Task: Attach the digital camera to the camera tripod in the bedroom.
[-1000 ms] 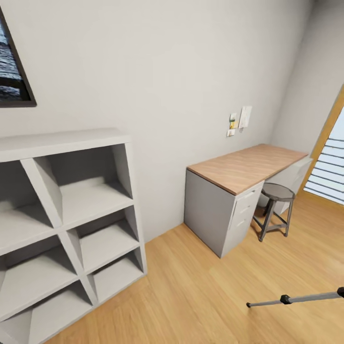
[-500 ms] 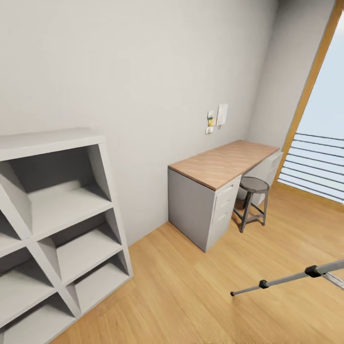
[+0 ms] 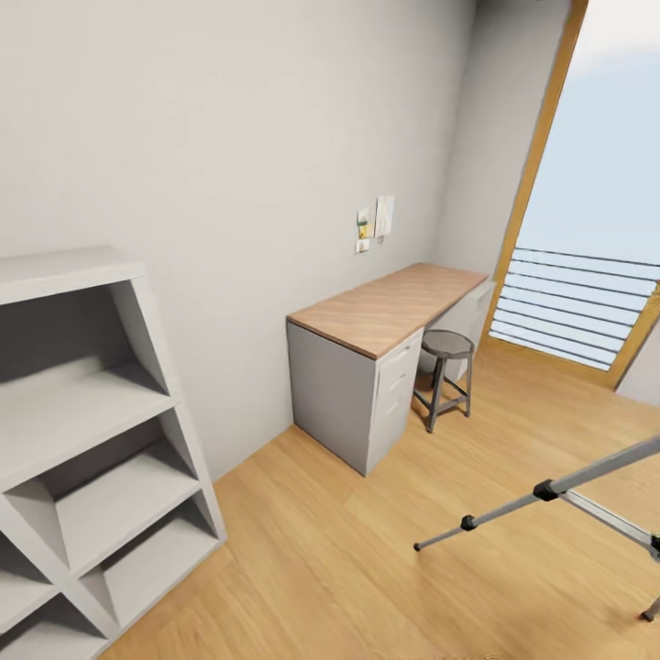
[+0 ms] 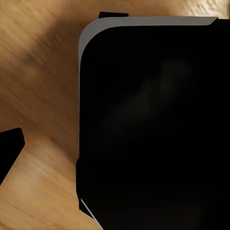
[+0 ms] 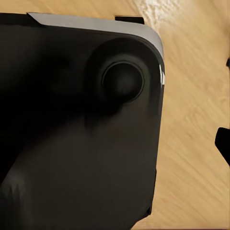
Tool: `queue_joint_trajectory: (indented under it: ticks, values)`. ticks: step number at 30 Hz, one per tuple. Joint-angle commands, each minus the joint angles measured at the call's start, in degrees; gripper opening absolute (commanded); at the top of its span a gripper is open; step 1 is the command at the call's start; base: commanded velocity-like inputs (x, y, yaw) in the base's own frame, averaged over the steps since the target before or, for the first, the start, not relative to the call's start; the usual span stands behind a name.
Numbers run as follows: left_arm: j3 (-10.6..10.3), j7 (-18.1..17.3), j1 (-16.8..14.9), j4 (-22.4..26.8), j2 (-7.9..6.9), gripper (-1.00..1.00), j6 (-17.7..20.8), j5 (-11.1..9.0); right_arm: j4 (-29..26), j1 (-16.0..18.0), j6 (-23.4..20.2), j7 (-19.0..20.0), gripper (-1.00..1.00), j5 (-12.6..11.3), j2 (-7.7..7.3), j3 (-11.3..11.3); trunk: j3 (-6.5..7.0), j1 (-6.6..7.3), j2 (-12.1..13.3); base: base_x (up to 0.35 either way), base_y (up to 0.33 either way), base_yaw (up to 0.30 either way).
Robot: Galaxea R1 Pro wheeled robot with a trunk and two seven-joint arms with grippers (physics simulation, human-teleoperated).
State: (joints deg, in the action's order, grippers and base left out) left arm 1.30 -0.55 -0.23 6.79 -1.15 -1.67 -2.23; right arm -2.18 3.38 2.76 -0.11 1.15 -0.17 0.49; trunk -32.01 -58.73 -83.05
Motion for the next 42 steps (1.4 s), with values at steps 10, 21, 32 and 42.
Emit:
queue_joint_trajectory:
  ticks: [10,21,32,42]
  values:
    - [0.1,-0.3,0.0,0.0,0.21,1.0,-0.2,-0.2,0.1,0.0,0.2,0.0,1.0,0.1,0.0,0.0,-0.38,0.0,0.0,0.0,0.0,-0.259]
    - [0.2,-0.5,-0.4,3.3,0.69,1.0,0.7,-0.3,0.0,0.3,0.4,0.1,1.0,0.0,-0.2,-0.1,-0.74,0.0,0.0,0.0,0.0,-0.26]
    - [1.0,0.0,0.0,18.3,2.39,1.0,7.7,-0.5,-1.8,0.4,5.0,0.0,1.0,-0.1,-1.97,-0.3,-1.08,0.0,0.0,0.0,0.0,-0.261]
    - [3.4,0.2,0.1,31.4,2.61,1.0,19.7,-3.3,-2.0,0.6,5.0,0.0,1.0,-0.1,-4.36,-0.5,-1.39,0.0,0.0,-0.002,-0.001,-0.262]
